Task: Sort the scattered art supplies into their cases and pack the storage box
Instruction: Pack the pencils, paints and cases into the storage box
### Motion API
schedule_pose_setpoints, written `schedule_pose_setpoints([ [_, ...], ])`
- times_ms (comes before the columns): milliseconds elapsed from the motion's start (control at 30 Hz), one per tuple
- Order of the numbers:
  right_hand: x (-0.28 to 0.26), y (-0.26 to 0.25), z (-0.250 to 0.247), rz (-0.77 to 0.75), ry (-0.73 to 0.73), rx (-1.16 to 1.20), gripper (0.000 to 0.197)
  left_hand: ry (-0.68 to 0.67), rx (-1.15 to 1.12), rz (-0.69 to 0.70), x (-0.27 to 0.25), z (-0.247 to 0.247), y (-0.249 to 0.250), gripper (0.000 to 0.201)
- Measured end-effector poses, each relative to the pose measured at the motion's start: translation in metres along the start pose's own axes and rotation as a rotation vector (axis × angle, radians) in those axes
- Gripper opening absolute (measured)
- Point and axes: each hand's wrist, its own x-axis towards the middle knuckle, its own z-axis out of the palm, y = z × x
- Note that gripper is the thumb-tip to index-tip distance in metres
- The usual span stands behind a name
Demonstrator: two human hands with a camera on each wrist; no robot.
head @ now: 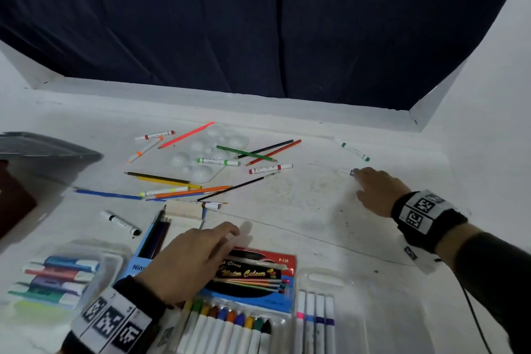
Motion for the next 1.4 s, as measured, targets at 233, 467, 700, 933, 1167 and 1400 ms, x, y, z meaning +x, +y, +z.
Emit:
schedule_pose_setpoints([
  [233, 0.000, -0.008, -0.004, -0.072, 0.083, -0.051, 0.039, -0.051, -0.027, -0.042, 0.004, 0.006, 0.000, 0.022],
  [467, -0.029, -0.037, -0.017, -0.095, 0.114, 0.136, 0.015, -0.011, -0.187, -0.015, -0.005, -0.003, 0.009, 0.023],
  [700, -0.081, -0.104, -0.032, -0.344, 0.300, 0.480, 0.021, 0.171, -0.358, -0.003, -0.036, -0.008, 0.002, 0.026],
  [933, -0.135, -0.185, -0.035, -0.421, 0.322, 0.769, 0.012, 0.386, -0.475, -0.079, -0.084, -0.016, -0.018, 0.014],
  [1167, -0.161, -0.275, -0.024, -0.405, 0.200, 1.377, 0.016, 0.523, -0.525, -0.118, -0.138, -0.051, -0.060, 0.018],
  [1400, -0.149, -0.347, -0.020, -0.328, 0.217, 1.498, 0.003, 0.599, -0.469, -0.158, -0.172, -0.091, -0.149, 0.015],
])
